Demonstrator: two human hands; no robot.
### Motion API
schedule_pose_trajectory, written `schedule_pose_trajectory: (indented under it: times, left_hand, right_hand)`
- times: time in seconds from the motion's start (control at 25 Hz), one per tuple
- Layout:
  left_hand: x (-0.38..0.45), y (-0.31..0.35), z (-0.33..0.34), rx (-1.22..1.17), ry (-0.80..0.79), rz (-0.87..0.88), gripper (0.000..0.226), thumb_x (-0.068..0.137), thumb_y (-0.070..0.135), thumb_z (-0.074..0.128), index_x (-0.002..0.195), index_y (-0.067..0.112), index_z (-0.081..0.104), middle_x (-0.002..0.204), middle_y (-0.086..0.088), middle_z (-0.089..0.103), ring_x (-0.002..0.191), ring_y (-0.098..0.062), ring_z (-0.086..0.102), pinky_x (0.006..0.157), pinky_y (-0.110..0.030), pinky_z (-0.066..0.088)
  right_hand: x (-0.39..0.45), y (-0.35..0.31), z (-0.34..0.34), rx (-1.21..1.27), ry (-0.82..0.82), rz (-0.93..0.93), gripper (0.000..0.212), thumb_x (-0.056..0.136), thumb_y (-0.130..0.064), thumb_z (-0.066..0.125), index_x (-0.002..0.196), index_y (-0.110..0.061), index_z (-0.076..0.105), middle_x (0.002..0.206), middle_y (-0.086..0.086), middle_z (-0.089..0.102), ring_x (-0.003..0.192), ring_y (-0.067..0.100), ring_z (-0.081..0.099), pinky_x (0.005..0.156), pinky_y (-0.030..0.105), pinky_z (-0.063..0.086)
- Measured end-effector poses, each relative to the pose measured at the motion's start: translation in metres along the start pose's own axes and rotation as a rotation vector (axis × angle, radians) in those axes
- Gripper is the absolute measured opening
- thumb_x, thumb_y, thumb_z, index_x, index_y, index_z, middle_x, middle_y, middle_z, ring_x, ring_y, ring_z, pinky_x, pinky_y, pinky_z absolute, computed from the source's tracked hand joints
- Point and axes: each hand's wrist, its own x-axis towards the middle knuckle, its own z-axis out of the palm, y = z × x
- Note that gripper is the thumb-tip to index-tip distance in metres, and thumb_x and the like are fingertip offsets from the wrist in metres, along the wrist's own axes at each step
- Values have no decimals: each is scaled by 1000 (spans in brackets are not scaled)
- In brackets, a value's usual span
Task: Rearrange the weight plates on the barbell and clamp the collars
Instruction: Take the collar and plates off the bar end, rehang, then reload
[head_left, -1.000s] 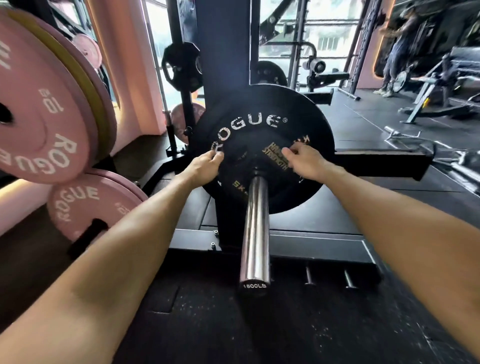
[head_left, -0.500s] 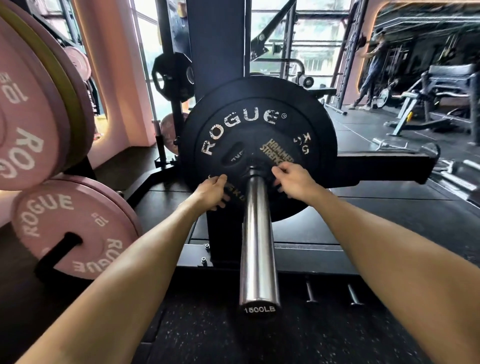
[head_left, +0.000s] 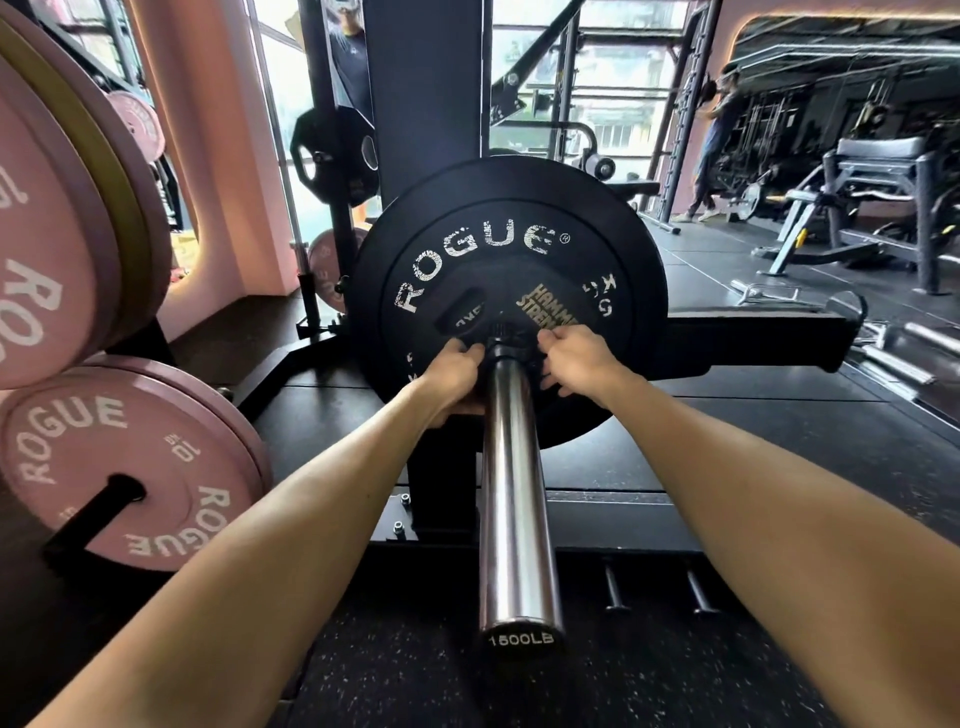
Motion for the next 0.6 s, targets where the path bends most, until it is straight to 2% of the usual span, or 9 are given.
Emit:
schedule_pose_trajectory:
  times: [0.2, 0.28, 0.44, 0.52, 0.6]
  left_hand:
    - [4, 0, -2, 63, -6, -4, 19, 106, 35, 41, 114, 19, 46, 108, -10, 60, 75, -21, 63, 60, -36, 58]
    - [4, 1, -1, 61, -18, -15, 23, 105, 36, 40, 114, 18, 51, 106, -9, 62, 73, -21, 63, 59, -34, 57]
    - [0, 6, 0, 33, -68, -49, 30, 105, 37, 33, 103, 21, 59, 84, -2, 70, 59, -14, 67, 49, -28, 55]
    - [-1, 7, -1, -3, -75, -57, 30, 106, 38, 31, 109, 22, 57, 88, -3, 70, 59, -12, 68, 48, -28, 54]
    - [-1, 7, -2, -40, -85, -56, 33, 107, 38, 28, 118, 20, 53, 101, -6, 68, 69, -15, 68, 51, -29, 55]
  right_hand:
    - [-2, 5, 3, 19, 8, 13, 33, 103, -33, 38, 106, -10, 61, 95, 18, 71, 87, 29, 71, 79, 44, 59]
    - [-2, 7, 2, 18, -2, 17, 36, 103, -36, 37, 105, -9, 62, 96, 17, 71, 87, 29, 71, 79, 44, 59]
    - [1, 3, -3, -99, -24, 6, 62, 99, -56, 29, 102, -5, 65, 96, 14, 72, 90, 31, 69, 82, 46, 57]
    - [2, -4, -6, -205, 6, -17, 77, 94, -68, 22, 109, -6, 65, 103, 14, 70, 96, 32, 67, 87, 48, 55]
    - [4, -11, -6, -290, 32, -48, 86, 89, -76, 16, 110, -7, 63, 107, 16, 68, 98, 34, 66, 90, 49, 53]
